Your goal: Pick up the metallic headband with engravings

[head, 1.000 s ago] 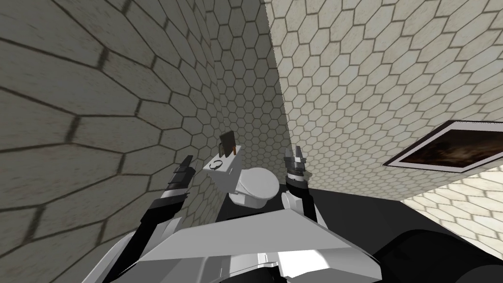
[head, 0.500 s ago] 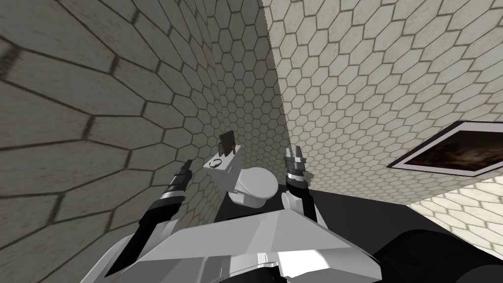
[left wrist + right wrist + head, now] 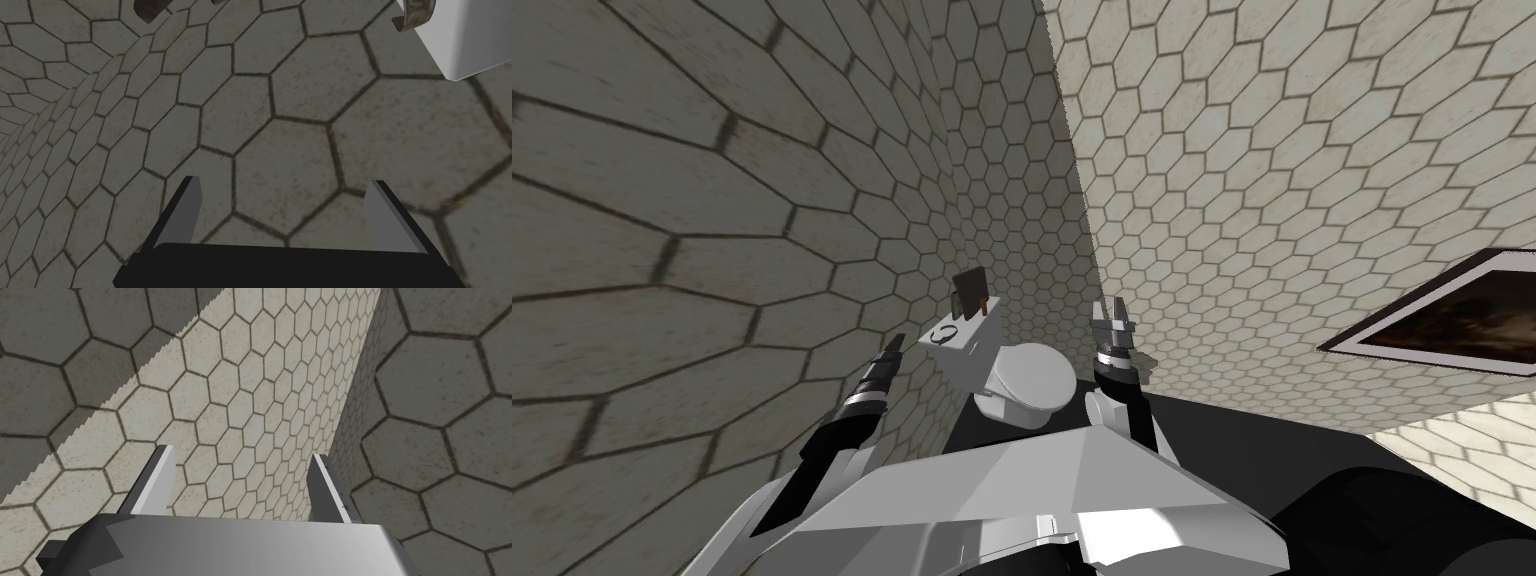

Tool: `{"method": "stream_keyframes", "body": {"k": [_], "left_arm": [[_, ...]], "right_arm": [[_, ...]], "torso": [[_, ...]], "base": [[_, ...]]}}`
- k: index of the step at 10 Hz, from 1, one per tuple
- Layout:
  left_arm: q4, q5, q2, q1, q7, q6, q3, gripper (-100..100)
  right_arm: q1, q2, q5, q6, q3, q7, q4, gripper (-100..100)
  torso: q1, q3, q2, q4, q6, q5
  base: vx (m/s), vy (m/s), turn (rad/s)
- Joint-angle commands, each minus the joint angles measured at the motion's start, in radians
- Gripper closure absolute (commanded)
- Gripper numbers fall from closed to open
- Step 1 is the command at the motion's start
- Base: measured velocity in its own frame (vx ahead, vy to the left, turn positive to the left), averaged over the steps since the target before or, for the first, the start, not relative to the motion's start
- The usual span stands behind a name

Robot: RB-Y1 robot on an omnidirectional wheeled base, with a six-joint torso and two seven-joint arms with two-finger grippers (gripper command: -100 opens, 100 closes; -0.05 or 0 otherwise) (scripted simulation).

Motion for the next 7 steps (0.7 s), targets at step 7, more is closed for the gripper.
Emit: {"method": "stream_keyframes", "body": {"k": [7], "left_arm": [[0.141,-0.049,0.034,-0.091,-0.069,0.113,0.042,-100]], "right_arm": [[0.000,0.000,0.000,0.000,0.000,0.000,0.000,0]], "torso": [[-0.002,-0.001,-0.002,0.000,0.000,-0.001]], "base": [[0.053,-0.107,0.033]]}}
